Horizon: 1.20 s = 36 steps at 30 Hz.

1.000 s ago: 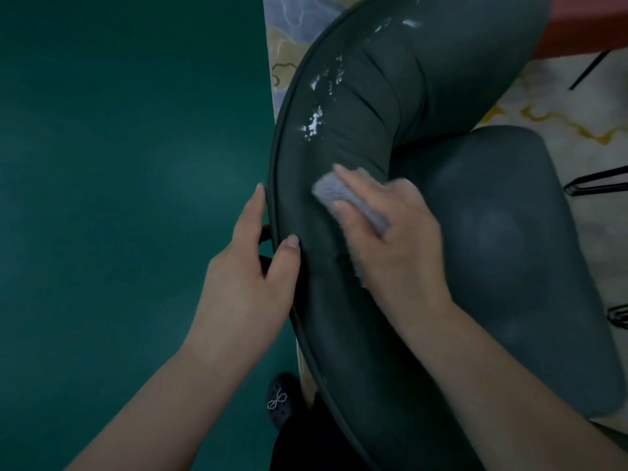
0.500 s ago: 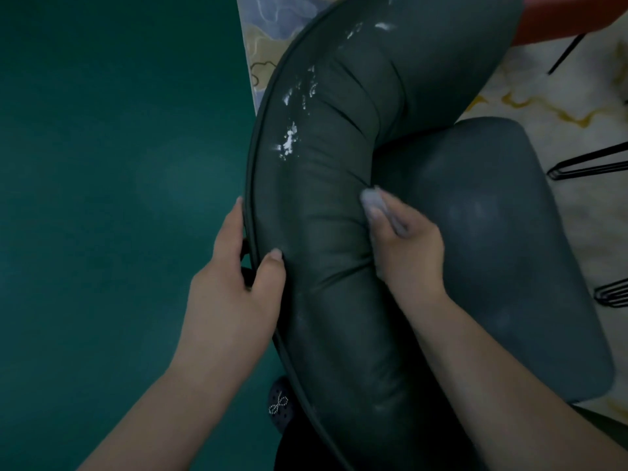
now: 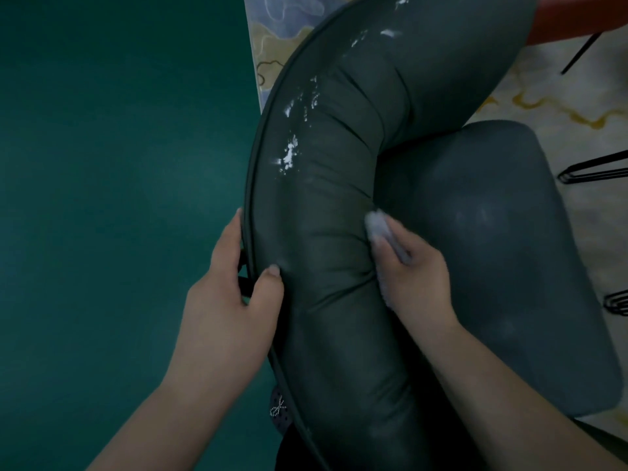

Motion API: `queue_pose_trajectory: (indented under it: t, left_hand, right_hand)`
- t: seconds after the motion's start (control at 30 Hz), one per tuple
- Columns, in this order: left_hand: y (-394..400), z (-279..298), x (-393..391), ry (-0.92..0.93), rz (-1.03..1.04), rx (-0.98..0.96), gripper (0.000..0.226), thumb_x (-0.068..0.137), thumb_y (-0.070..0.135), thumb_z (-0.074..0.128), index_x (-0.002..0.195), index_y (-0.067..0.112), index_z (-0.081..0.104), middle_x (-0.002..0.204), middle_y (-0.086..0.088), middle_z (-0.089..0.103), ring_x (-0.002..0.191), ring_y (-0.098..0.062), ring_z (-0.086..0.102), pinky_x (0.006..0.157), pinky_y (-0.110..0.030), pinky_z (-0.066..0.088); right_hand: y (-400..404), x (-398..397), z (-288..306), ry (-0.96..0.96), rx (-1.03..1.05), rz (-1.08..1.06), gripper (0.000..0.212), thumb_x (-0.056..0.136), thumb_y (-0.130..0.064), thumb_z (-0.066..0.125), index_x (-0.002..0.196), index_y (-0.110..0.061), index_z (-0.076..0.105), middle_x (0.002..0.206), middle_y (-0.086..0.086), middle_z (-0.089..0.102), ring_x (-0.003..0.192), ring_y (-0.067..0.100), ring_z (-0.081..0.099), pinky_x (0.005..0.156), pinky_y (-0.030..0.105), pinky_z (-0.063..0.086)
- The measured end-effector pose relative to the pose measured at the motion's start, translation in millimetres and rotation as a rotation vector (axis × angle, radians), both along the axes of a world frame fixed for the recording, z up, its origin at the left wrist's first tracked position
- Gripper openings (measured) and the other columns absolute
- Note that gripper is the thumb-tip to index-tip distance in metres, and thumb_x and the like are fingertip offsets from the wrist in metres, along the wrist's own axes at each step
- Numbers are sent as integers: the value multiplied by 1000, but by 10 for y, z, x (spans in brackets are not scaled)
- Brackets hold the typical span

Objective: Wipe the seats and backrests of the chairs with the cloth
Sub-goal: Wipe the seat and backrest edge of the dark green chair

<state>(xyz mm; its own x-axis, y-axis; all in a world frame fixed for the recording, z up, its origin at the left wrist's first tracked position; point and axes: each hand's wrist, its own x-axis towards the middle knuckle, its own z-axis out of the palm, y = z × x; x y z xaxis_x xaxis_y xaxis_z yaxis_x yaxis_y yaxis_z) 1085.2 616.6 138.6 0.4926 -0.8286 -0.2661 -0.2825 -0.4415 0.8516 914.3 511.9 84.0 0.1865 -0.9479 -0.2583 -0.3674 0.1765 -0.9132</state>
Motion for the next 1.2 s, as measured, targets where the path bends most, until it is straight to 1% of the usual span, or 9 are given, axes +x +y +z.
queue_pose_trajectory:
  t: [0.1,0.23,0.33,0.5,0.67,0.87,1.0,1.1,1.2]
  left_hand:
    - [-64,34,30,10,3,13,68,75,35,45,142,50,37,92,46,59,71,14,58,56,1,40]
    - [-150,43,60,-3,0,20,66,76,34,44,140,48,41,96,47,57,77,14,60,57,2,39]
    - [-289,94,113,-32,9,27,65,76,33,44,140,47,43,93,50,56,73,19,57,57,4,37]
    - [-392,147,194,-42,-7,85,69,71,38,42,137,59,36,94,41,61,81,12,60,61,-8,42]
    - [-393,112,237,-48,-55,56,64,74,34,45,132,59,42,99,39,62,86,6,62,61,-3,42]
    - [-485,62,391,67,-137,-1,75,74,32,52,144,52,33,120,46,52,90,18,59,68,4,38]
    - [-608,44,587,108,-289,18,81,74,36,55,145,57,24,130,45,46,113,13,53,84,-7,46]
    - [-728,76,720,89,-408,34,83,66,47,57,138,67,20,124,50,44,106,13,56,77,-7,47]
    - [-820,103,848,69,-521,33,83,65,50,60,130,75,16,126,50,42,108,13,56,81,-14,50]
  right_hand:
    - [-8,-100,22,-5,202,-89,25,94,-28,60,117,-31,66,117,-8,68,97,-7,62,82,5,46]
    - [-86,220,318,-37,-191,18,33,88,-43,58,120,-49,58,106,-22,59,98,-10,58,83,1,40]
    - [-91,348,295,2,-221,123,38,91,-34,59,127,-47,55,101,-15,52,99,-7,54,86,0,35]
    - [-108,-40,85,-10,81,68,37,97,-17,52,134,-22,54,124,-6,61,116,2,54,106,27,40]
    - [-272,236,361,-41,-154,54,34,93,-42,52,126,-47,54,116,-25,56,107,-13,52,89,-1,35]
    - [-233,365,305,57,-107,69,41,94,-28,56,134,-37,52,109,-2,56,98,-5,54,87,2,35]
    - [-279,464,433,41,-147,-125,36,92,-36,55,128,-41,56,113,-11,59,100,-15,53,84,-2,35]
    - [-296,876,622,-1,-299,-82,38,89,-46,55,127,-46,53,106,-17,53,98,-6,56,86,4,41]
    - [-338,1051,586,140,-300,-76,39,91,-36,61,130,-38,57,102,-9,51,96,-4,54,86,1,36]
